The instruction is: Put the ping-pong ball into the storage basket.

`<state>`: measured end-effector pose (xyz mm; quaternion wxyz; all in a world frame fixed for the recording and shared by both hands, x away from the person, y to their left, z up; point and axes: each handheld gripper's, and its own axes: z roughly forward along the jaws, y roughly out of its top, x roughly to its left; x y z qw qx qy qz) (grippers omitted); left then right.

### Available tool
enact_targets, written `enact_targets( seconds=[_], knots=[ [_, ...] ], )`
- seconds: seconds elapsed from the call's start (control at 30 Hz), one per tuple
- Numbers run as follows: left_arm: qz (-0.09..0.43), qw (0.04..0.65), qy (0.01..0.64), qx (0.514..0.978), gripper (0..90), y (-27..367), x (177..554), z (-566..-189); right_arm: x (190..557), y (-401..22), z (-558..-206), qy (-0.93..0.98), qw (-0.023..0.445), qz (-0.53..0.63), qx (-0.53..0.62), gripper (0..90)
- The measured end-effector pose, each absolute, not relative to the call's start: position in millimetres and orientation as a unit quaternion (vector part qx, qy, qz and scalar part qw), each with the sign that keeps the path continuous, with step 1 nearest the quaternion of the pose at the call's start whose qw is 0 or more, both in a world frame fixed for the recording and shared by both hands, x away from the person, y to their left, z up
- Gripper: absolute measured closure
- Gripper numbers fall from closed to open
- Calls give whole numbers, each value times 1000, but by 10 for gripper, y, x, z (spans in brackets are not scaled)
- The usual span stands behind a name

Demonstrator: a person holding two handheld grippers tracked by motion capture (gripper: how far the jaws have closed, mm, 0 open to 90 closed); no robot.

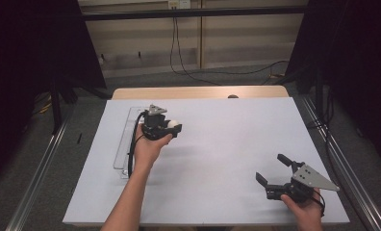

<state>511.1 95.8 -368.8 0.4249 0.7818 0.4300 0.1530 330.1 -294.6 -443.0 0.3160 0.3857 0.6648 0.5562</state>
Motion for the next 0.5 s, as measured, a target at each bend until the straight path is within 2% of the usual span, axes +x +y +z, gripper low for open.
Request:
enact_targets(
  seconds=[0.5],
  knots=[
    [151,446,441,764,512,1040,5074,-3700,3300,-2945,-4428,664,316,558,384,8]
  ],
)
